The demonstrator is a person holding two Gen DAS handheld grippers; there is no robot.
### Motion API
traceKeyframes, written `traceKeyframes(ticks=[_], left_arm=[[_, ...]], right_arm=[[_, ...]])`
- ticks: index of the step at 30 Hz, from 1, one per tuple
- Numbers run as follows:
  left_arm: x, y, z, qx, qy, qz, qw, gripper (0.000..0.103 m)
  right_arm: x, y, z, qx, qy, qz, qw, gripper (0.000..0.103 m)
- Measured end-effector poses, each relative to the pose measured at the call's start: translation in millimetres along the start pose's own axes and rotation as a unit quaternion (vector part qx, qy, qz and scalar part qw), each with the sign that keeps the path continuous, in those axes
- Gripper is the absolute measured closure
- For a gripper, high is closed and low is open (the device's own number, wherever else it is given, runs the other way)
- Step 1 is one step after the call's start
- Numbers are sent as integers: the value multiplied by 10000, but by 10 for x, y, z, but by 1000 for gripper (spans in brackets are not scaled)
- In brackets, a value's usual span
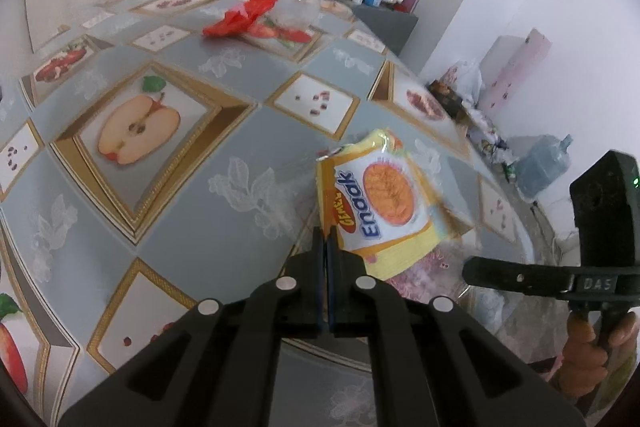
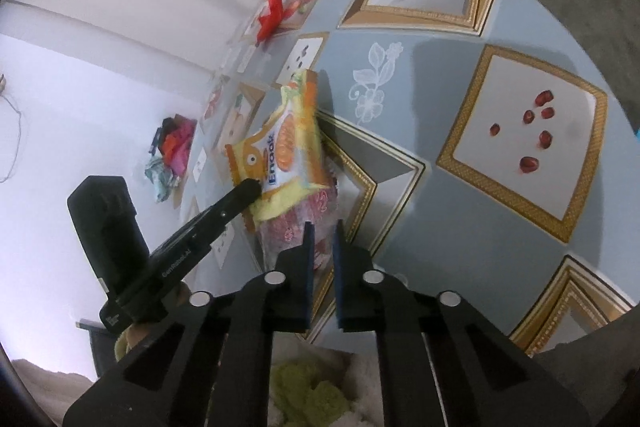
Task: Collect trash
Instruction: 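Lift the Enaak packet with the left gripper and carry it over the wastebasket, then open the left gripper to drop the Enaak packet into the wastebasket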
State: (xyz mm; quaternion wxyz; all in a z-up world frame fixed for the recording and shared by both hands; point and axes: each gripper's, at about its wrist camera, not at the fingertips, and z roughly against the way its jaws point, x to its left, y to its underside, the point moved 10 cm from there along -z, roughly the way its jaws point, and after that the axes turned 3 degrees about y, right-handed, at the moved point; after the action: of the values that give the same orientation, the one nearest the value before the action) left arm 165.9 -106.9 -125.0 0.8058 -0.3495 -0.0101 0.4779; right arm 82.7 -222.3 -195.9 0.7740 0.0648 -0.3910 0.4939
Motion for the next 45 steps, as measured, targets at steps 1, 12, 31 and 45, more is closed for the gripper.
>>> traceKeyframes(ticks=[1,12,31,45], left_arm=[[-3,-32,34,-84,23,13,10000,102],[-225,-512,438,-841,329,-121,9958,102],[-2324,-714,-294,-29,1256,-2091,9698,102],[-3435,21,-2098,2087,576,-3423,9143,101]], right_arm=[[-3,-12,36,-49,2,-1,10000,101],[-216,-303,826,-1137,317,-62,9930,103],[-1836,46,2558,-2954,2125,-1608,9175,103],[-3252,401,2239,-2617,2962,-2714,8776,103]])
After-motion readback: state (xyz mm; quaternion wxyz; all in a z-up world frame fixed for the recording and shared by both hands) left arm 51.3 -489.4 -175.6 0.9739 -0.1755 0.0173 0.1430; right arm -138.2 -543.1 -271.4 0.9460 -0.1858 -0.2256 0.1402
